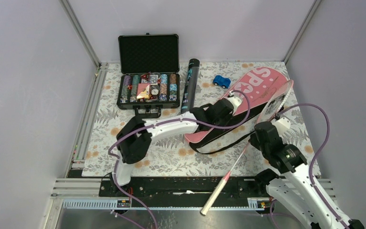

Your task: Pack up the badminton gear

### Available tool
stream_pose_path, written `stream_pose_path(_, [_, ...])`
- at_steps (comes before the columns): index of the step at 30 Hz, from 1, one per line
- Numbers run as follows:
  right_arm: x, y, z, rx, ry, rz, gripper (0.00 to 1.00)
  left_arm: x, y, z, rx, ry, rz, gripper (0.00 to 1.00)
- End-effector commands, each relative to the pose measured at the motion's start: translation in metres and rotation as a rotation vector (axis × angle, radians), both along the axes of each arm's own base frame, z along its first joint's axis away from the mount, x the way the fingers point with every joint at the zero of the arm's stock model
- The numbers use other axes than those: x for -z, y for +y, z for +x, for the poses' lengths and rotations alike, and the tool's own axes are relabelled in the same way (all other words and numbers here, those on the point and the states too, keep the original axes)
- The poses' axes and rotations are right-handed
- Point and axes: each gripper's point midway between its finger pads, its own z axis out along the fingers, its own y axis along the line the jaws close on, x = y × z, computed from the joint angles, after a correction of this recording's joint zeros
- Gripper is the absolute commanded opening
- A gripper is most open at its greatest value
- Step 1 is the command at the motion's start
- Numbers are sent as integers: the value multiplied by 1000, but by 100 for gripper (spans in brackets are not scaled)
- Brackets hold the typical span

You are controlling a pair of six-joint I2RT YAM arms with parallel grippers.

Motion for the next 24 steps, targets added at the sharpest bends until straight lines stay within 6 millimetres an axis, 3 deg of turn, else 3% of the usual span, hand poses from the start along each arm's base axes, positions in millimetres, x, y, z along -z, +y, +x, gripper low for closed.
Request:
stream_pose_path(1, [-20, 9, 24, 13, -57, 102, 0, -65, -12, 5, -45, 51, -252, 0])
stream_pose_path(7, [5, -27, 28, 163, 40, 128, 0, -69, -9, 13, -99, 166, -356, 0])
stream_pose_path(9, [17, -27, 29, 167, 68, 196, 0, -70, -11, 11, -86, 195, -375, 0])
stream_pose_path(13, [22, -21, 36, 144, 40, 330, 0, -71, -9, 6, -76, 199, -393, 0])
stream_pose_path(20, [0, 5, 57, 0, -54, 508, 0, -79, -7, -2, -23, 170, -453, 0])
stream_pose_path(24, [-1, 15, 60, -47, -87, 568, 0, -86, -11, -6, -2, 187, -470, 0])
